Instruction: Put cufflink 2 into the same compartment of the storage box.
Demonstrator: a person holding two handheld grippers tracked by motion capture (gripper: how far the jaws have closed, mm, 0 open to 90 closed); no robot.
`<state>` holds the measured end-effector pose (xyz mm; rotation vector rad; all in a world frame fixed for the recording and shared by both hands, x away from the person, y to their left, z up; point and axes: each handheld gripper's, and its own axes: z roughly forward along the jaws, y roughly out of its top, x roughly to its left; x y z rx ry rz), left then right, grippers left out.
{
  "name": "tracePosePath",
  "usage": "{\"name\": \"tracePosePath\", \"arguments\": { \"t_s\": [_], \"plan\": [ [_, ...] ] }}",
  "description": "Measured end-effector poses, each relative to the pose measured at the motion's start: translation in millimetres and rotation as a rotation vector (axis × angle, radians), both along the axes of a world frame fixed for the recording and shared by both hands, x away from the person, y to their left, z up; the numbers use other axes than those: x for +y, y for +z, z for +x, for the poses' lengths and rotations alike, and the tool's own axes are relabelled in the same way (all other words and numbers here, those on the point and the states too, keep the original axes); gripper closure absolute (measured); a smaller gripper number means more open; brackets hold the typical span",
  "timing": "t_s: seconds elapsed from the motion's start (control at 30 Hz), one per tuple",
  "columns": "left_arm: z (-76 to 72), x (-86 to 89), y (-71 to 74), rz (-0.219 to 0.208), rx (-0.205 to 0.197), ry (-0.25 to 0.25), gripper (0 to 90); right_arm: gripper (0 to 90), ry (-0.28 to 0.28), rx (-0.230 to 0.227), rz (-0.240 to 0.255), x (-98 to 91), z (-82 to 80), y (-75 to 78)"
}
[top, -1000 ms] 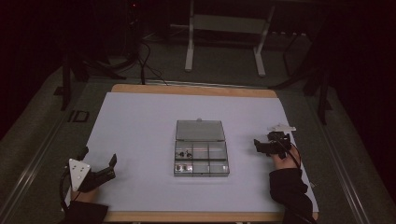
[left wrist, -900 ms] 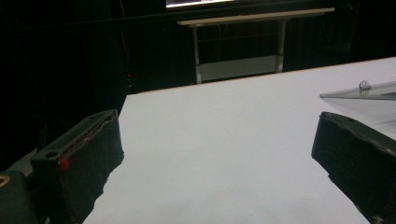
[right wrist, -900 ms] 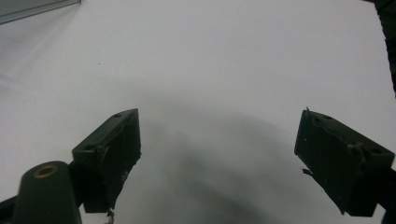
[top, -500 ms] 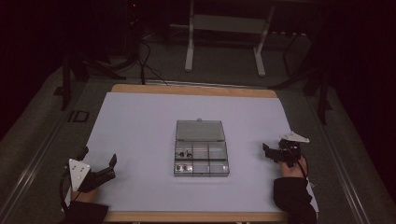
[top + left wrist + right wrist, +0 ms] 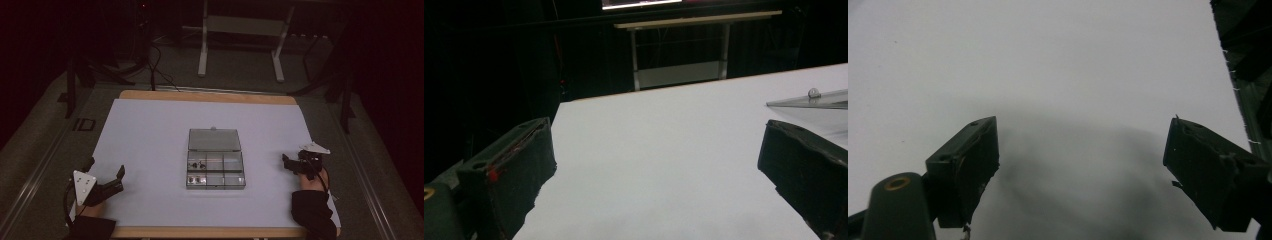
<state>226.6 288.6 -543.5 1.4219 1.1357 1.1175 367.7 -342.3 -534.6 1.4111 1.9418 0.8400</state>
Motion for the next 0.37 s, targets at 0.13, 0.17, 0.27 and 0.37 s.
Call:
{"name": "tracePosePath", "arguments": {
  "t_s": [0.13, 0.17, 0.27, 0.37],
  "plan": [
    [0.0, 0.0, 0.0, 0.0, 0.001, 0.001, 2.9, 14.5, -0.006, 0.005, 0.012, -1.5, 0.4, -0.1],
    [0.0, 0.0, 0.0, 0.0, 0.0, 0.0, 2.9, 14.6, -0.006, 0.006, 0.016, -2.0, 0.5, -0.1],
    [-0.1, 0.0, 0.0, 0.0, 0.001, 0.001, 2.8, 14.6, -0.004, 0.009, 0.029, -3.4, 0.8, -0.2],
    [0.0, 0.0, 0.0, 0.0, 0.0, 0.001, 2.9, 14.6, -0.004, 0.01, 0.028, -3.3, 0.9, -0.3]
  ]
}}
